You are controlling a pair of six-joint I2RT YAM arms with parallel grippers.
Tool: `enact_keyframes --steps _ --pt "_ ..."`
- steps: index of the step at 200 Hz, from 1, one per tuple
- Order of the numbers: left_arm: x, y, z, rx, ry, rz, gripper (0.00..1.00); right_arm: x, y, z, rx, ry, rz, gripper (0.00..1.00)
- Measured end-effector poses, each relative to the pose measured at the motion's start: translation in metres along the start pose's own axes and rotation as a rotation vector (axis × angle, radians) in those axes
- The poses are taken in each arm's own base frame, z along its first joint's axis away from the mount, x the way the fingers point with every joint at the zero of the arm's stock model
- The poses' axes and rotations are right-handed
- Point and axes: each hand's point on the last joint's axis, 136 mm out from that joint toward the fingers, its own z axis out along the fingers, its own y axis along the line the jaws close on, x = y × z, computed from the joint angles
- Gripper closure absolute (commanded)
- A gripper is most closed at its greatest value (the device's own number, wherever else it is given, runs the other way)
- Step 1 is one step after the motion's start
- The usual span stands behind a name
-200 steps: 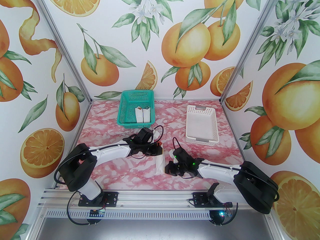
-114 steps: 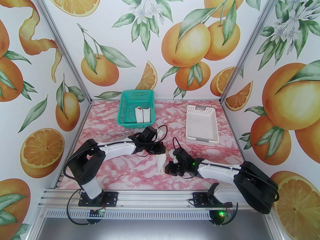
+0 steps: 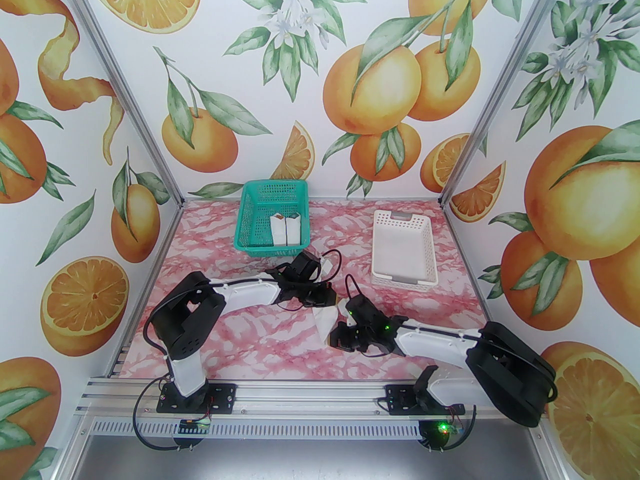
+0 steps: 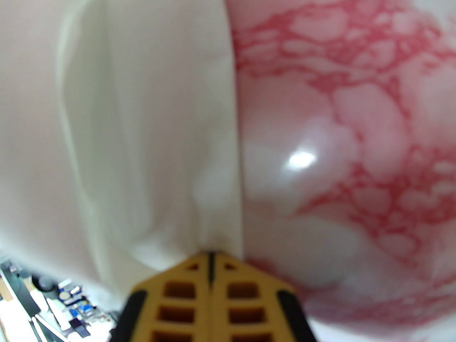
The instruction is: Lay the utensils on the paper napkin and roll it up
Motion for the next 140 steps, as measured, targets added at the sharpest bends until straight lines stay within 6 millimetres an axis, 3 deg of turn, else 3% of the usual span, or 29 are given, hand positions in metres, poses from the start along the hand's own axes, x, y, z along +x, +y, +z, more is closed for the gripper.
enact_keyframes --steps 53,84,140 --pt "0.002 0.01 0.011 -0.012 0.018 -0.009 0.94 0.0 0.0 0.0 0.0 0.0 0.0 1.0" --pt "0.003 0.014 0.016 -0.017 0.023 -0.013 0.95 0.0 0.002 -0.002 -0.005 -0.006 0.0 0.94" --pt "0.004 0.019 0.02 -0.024 0.023 -0.014 0.96 -0.009 0.025 -0.032 -0.097 -0.099 -0.015 0.82"
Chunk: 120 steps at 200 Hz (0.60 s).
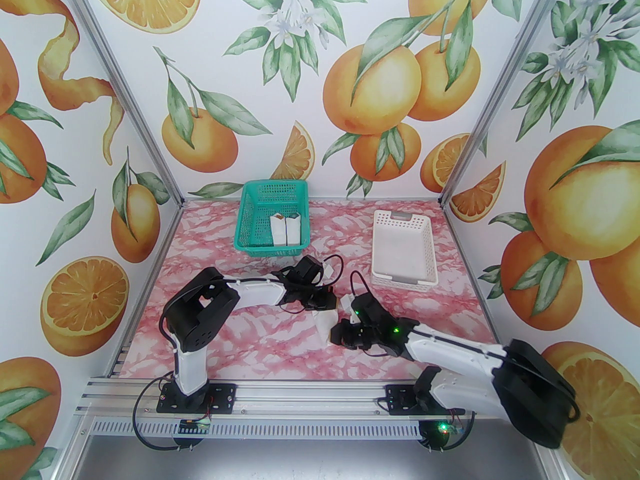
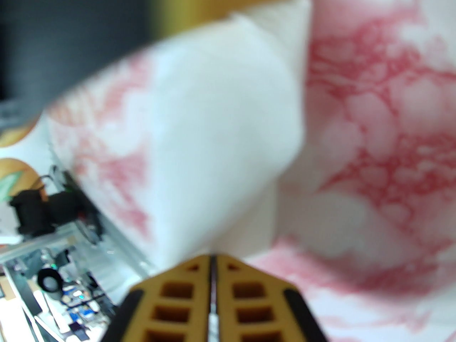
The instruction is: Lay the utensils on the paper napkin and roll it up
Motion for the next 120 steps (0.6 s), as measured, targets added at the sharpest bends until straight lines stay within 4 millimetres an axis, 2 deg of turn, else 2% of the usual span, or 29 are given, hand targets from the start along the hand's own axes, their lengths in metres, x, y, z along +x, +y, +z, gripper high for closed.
enact_keyframes --steps 32,71,120 --pt "-0.001 -0.001 0.0 0.003 -0.004 0.003 0.96 -0.007 0.0 -0.012 -0.036 -0.053 0.036 0.74" --pt "-0.001 -0.001 0.0 0.004 -0.004 0.003 0.96 -0.007 -0.001 -0.008 -0.057 -0.053 0.073 0.57" --pt "0.0 0.0 0.0 0.002 -0.003 0.002 0.96 -0.006 -0.01 0.006 -0.027 -0.024 0.094 0.54"
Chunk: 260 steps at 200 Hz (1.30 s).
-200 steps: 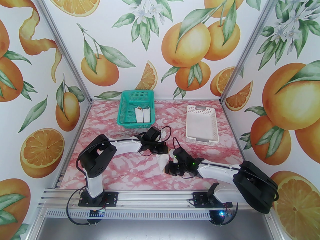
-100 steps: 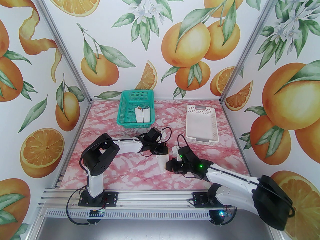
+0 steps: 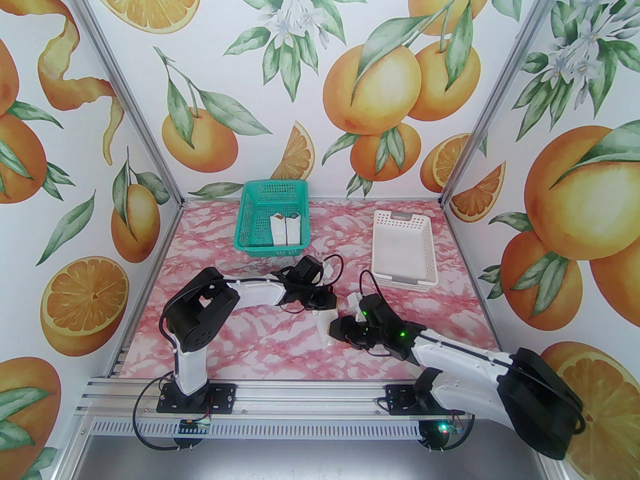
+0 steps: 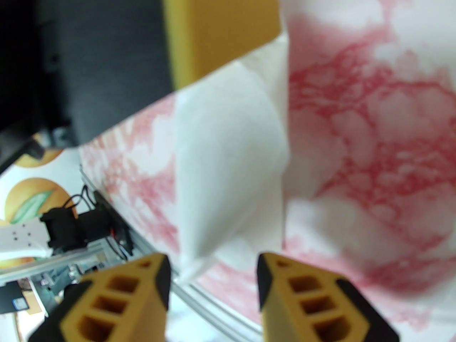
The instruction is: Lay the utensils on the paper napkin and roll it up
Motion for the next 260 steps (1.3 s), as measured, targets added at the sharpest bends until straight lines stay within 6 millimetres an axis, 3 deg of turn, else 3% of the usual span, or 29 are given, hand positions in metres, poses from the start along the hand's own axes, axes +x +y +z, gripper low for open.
enact_keyframes --steps 125,260 --pt "0.0 0.0 0.0 0.001 -0.001 0.001 0.97 -0.005 0.01 0.02 -0.007 0.028 -0.027 0.56" --pt "-0.002 0.001 0.003 -0.006 -0.002 -0.007 0.96 -0.004 0.002 0.034 0.011 0.044 -0.023 0.7"
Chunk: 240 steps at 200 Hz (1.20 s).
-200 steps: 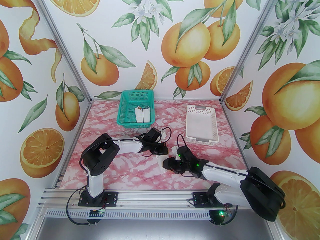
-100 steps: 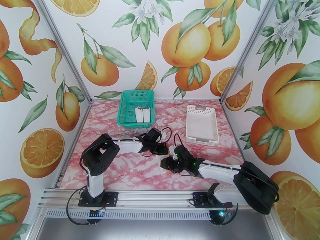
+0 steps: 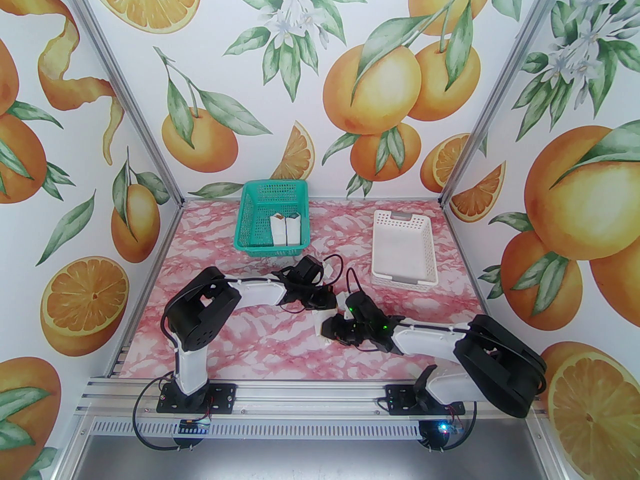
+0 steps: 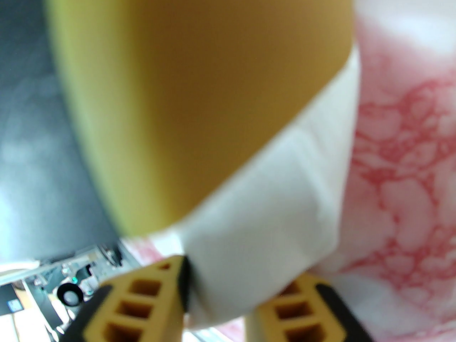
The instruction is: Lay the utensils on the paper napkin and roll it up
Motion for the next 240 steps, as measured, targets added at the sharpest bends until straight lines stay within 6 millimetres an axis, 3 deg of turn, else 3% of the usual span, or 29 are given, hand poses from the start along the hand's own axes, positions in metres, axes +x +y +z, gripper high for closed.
enact_keyframes --steps 51,118,185,221,240 --pt "-0.001 0.0 0.002 -0.004 0.006 -0.005 0.96 0.0 -0.001 0.0 0.002 -0.001 0.001 0.73" --pt "-0.002 -0.001 0.004 -0.007 0.016 -0.02 0.96 -0.001 -0.002 0.001 0.007 -0.007 0.003 0.86" --pt "-0.004 0.004 0.003 -0.03 0.015 -0.017 0.78 -0.002 -0.003 0.001 0.004 -0.014 0.0 0.98" --pt "-0.01 0.006 -0.018 -0.072 -0.01 0.01 0.71 -0.003 -0.001 0.001 -0.007 -0.018 -0.021 1.0" --pt "-0.027 -0.011 -0.046 -0.036 -0.075 0.049 0.68 0.001 -0.003 0.004 -0.007 0.001 -0.018 1.0"
